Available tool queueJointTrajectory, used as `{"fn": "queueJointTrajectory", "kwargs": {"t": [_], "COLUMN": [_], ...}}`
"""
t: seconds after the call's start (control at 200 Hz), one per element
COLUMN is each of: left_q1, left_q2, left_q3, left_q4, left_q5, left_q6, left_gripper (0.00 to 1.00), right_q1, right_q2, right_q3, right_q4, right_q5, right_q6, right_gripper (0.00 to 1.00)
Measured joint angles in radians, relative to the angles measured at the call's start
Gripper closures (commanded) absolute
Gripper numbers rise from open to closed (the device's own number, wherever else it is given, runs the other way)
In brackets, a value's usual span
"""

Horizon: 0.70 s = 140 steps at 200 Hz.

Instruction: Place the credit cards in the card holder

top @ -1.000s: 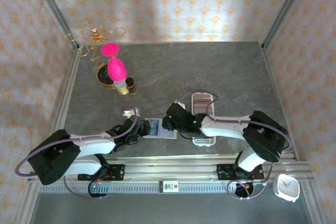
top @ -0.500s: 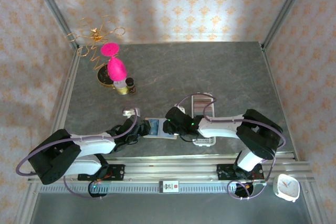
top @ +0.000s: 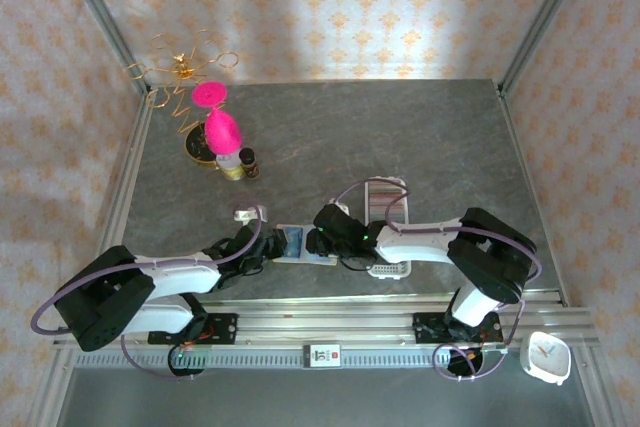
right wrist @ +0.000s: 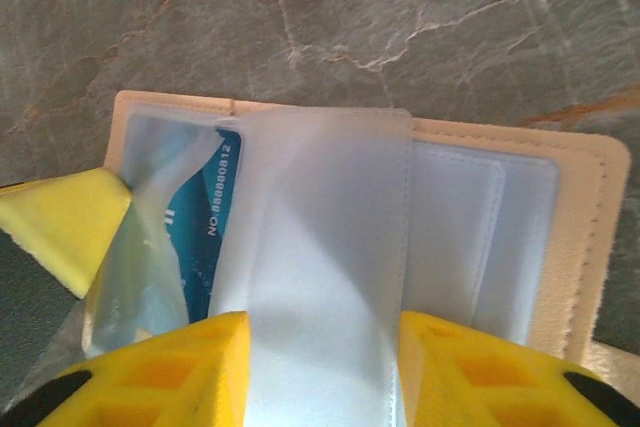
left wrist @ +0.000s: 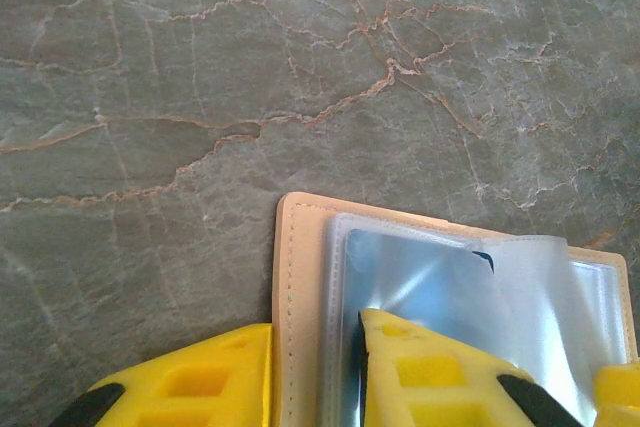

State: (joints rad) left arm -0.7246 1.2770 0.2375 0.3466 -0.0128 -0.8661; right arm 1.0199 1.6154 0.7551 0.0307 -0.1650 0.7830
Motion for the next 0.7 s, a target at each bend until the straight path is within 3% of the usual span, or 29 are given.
{"fn": "queueJointTrajectory", "kwargs": {"t": [0.701], "left_q1": [0.000], "left_q2": [0.004], "left_q3": [-0.003], "left_q4": [0.012], "left_q5": [0.001], "left_q6": [-0.002], "left_gripper": [0.78], "right_q1": [0.002], "right_q2": [0.000], "right_q3": [-0.017], "right_q4": [0.168], "right_q5": [-0.079], "right_q6": [0.097], "right_gripper": [0.57]}}
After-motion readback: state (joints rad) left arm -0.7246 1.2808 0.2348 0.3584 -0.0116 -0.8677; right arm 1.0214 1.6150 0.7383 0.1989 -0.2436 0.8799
